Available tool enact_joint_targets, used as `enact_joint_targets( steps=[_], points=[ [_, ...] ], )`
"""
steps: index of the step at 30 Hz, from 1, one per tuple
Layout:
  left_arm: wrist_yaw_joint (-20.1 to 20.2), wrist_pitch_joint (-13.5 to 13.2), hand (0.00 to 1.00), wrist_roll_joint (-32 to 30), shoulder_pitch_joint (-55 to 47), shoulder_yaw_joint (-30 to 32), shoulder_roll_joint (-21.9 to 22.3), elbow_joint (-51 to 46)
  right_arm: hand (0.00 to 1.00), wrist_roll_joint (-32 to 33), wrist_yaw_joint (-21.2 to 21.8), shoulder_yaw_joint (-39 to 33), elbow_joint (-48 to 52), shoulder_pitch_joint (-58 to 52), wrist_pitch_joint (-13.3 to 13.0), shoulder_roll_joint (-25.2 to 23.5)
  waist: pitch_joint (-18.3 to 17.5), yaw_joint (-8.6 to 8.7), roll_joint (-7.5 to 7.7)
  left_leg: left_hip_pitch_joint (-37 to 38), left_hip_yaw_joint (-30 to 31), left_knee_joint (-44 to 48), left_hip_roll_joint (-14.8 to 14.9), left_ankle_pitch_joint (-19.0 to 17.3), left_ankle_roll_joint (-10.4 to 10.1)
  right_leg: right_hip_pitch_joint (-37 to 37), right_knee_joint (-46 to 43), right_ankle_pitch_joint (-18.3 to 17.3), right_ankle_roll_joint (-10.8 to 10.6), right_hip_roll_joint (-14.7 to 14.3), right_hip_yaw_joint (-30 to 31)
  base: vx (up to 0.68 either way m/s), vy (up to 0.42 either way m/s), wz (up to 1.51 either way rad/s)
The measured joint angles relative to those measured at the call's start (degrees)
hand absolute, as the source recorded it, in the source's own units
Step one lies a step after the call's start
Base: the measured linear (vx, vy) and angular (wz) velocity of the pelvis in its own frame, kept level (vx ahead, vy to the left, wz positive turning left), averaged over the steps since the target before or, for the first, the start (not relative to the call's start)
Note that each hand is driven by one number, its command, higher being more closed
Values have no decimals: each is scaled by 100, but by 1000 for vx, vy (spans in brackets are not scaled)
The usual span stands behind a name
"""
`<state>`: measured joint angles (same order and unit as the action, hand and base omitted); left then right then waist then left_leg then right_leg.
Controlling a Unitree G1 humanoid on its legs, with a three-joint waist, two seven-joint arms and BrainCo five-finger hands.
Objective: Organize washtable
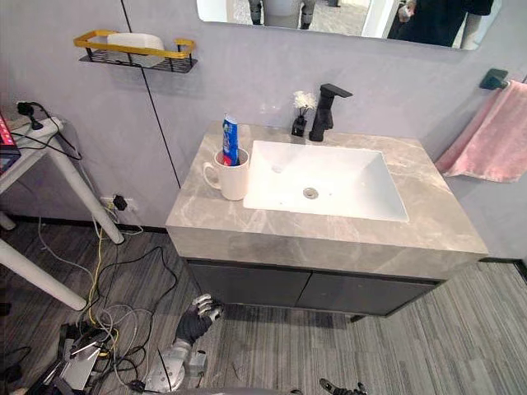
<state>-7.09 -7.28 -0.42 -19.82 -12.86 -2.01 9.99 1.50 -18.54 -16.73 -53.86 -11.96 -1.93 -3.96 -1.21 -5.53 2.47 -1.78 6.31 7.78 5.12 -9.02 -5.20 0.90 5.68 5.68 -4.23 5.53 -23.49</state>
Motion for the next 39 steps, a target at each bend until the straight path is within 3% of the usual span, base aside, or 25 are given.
enact_joint_targets(
  steps=[5,9,11,17,20,23,25,28,32,39],
  points=[
    [-184,-42,100,-40,65,1,85,-903,0,-186,15,125,-107,56,-12,41,-23,-20,41,-60,128,31,-49,23,27,20,-2,-22,-29,80,-158,47,29,17],
    [-253,-93,100,-436,-8,-52,165,-1591,0,-205,12,358,-197,89,-18,134,14,-159,41,-65,166,100,-76,19,29,95,-2,-42,-46,107,-237,-7,24,12],
    [-323,-279,100,-715,-251,-202,58,-2218,0,-207,11,512,-326,150,-49,197,36,-166,18,-127,299,133,-103,2,49,143,-2,-69,-45,114,-374,-48,9,29],
    [-324,-571,100,-562,-433,-532,-183,-3147,0,-227,0,614,-448,155,-43,247,62,-327,10,-283,635,137,-202,10,92,212,-3,-134,-28,149,-776,-27,12,37],
    [-240,-676,100,214,-427,-808,-180,-3581,0,-346,2,736,-562,244,-31,288,63,-330,6,-341,820,96,-239,104,90,261,-3,-170,-79,167,-957,13,12,39],
    [191,-654,100,1711,-323,-1071,-194,-3770,0,-434,17,781,-621,306,5,317,59,-322,-23,-340,913,42,-257,144,70,288,-3,-189,-102,167,-1053,42,12,17],
    [400,-536,100,2440,-110,-1329,-260,-3770,0,-438,98,785,-666,337,8,362,70,-323,-63,-336,915,31,-266,153,67,287,-3,-201,-116,157,-1056,52,13,4],
    [592,-383,100,3021,394,-1682,-347,-3762,0,-444,231,846,-671,363,6,449,100,-291,-115,-282,845,33,-272,154,66,281,-2,-201,-117,168,-972,39,23,-10],
    [712,-168,100,3401,861,-2023,-359,-3732,0,-445,272,848,-680,414,15,497,91,-150,-183,-232,718,19,-222,154,66,213,-2,-200,-115,163,-848,25,23,-18],
    [696,75,100,3567,1587,-2366,-368,-3041,0,-447,420,830,-781,484,27,530,92,-91,-183,-217,454,4,-187,154,66,60,-1,-170,-77,149,-545,-7,17,-21]
  ],
)
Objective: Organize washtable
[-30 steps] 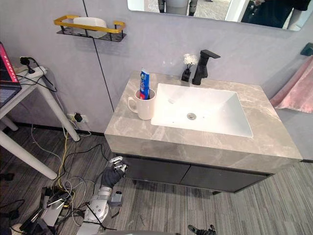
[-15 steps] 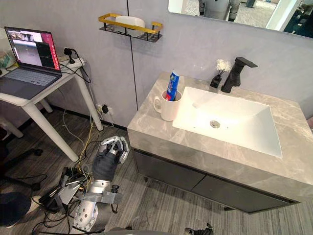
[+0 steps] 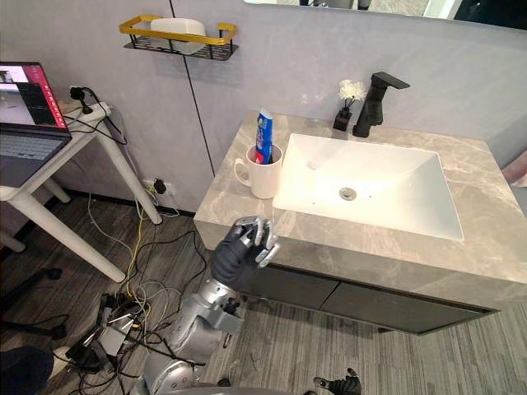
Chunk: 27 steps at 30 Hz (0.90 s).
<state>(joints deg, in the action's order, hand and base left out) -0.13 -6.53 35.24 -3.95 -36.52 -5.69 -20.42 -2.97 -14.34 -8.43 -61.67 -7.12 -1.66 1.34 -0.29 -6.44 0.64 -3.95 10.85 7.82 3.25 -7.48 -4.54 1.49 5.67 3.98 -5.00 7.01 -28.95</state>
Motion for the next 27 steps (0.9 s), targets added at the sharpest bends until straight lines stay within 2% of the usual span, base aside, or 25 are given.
enact_joint_targets(
  steps=[3,6,7,9,17,19,27],
  points=[
    [-30,19,100,4,125,0,0,321,0,9,51,0,1,30,-1,-1,-4,81,10,1,-62,-47,11,0,2,-86,1,36,24,1,115,-22,14,-19],
    [-97,160,100,7,289,113,-51,899,0,14,76,-2,11,62,12,-3,11,156,14,134,-197,-145,26,0,5,-89,23,91,44,-29,268,-21,12,-26],
    [-145,184,100,7,300,189,-68,1066,0,14,87,-1,15,94,10,-3,12,246,12,156,-230,-175,26,1,6,-98,26,97,42,-27,298,-20,25,-20],
    [-164,219,100,7,304,301,-126,1231,0,16,92,0,28,107,7,-3,14,274,15,164,-305,-200,35,-1,7,-151,29,110,44,-31,371,-14,15,-22],
    [-577,220,100,-163,1062,931,-131,1953,0,23,189,126,298,118,-5,25,120,443,9,125,-504,-333,57,2,10,-371,31,137,32,-43,548,19,8,-13],
    [-651,216,100,-211,1277,1019,-124,2051,0,18,197,181,434,126,-21,23,197,568,5,135,-534,-369,52,1,11,-387,34,142,27,-34,555,55,15,-7],
    [-753,207,100,-227,1458,838,156,1793,0,18,195,282,476,64,-39,0,198,551,16,29,-633,-249,-104,23,55,-497,7,192,-49,154,691,25,29,-5]
  ],
)
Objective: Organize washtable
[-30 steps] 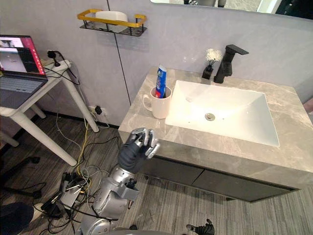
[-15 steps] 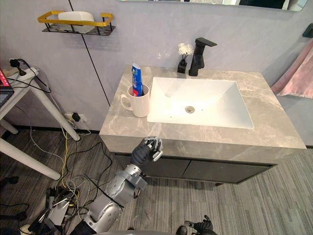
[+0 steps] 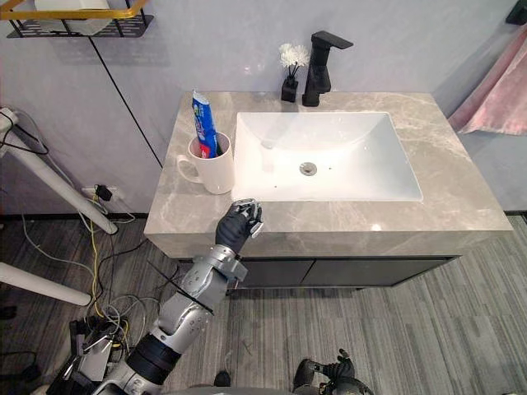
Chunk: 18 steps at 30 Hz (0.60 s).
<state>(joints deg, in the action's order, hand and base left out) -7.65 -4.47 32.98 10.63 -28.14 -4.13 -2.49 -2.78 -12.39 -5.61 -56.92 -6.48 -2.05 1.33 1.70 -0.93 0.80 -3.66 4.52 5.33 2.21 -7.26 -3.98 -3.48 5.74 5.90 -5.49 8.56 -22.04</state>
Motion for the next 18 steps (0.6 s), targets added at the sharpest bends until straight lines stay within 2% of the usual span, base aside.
enact_joint_targets(
  steps=[4,18],
  points=[
    [2,-19,100,-20,51,-116,75,-461,0,3,3,25,-2,-13,-3,9,-4,-25,3,-55,13,142,-98,18,26,25,-1,22,-32,115,0,-40,32,3],
    [-171,-43,100,-688,259,-92,226,-490,0,61,14,354,222,-127,-147,90,-1,-21,28,-283,-80,170,-99,63,101,-287,1,275,49,145,194,-97,5,-6]
  ],
)
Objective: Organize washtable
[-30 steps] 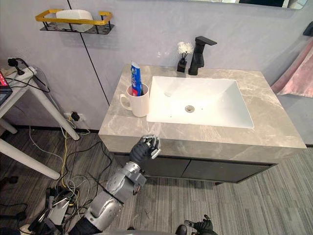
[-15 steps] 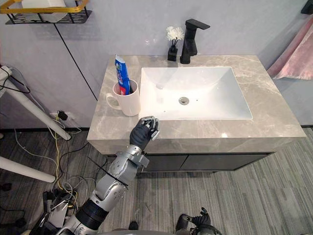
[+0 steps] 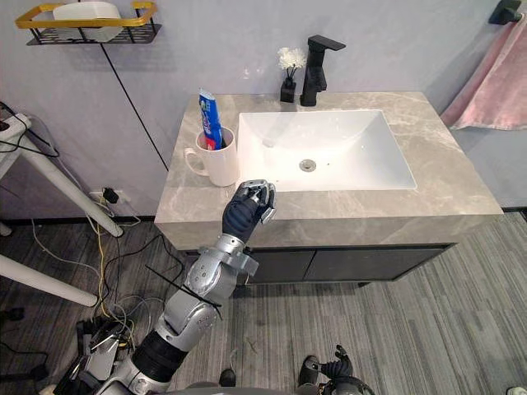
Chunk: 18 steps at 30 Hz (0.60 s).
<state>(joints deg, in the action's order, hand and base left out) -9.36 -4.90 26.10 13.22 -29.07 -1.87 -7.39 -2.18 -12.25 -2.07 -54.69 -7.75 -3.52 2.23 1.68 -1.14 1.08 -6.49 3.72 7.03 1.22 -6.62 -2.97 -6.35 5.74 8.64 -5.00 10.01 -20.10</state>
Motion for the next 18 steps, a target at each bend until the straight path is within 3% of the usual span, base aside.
enact_joint_targets(
  steps=[6,18],
  points=[
    [-243,-11,100,-107,493,281,111,2,0,164,-17,18,663,-250,2,-54,150,28,144,-412,-370,199,115,-17,-20,-504,-2,163,104,-98,284,-56,-7,-26],
    [-579,-218,100,47,1068,654,419,-401,0,170,-22,165,1563,-578,12,-80,359,34,105,-702,-569,299,306,-91,-118,-846,-4,196,179,-290,423,1,-19,-9]
  ],
)
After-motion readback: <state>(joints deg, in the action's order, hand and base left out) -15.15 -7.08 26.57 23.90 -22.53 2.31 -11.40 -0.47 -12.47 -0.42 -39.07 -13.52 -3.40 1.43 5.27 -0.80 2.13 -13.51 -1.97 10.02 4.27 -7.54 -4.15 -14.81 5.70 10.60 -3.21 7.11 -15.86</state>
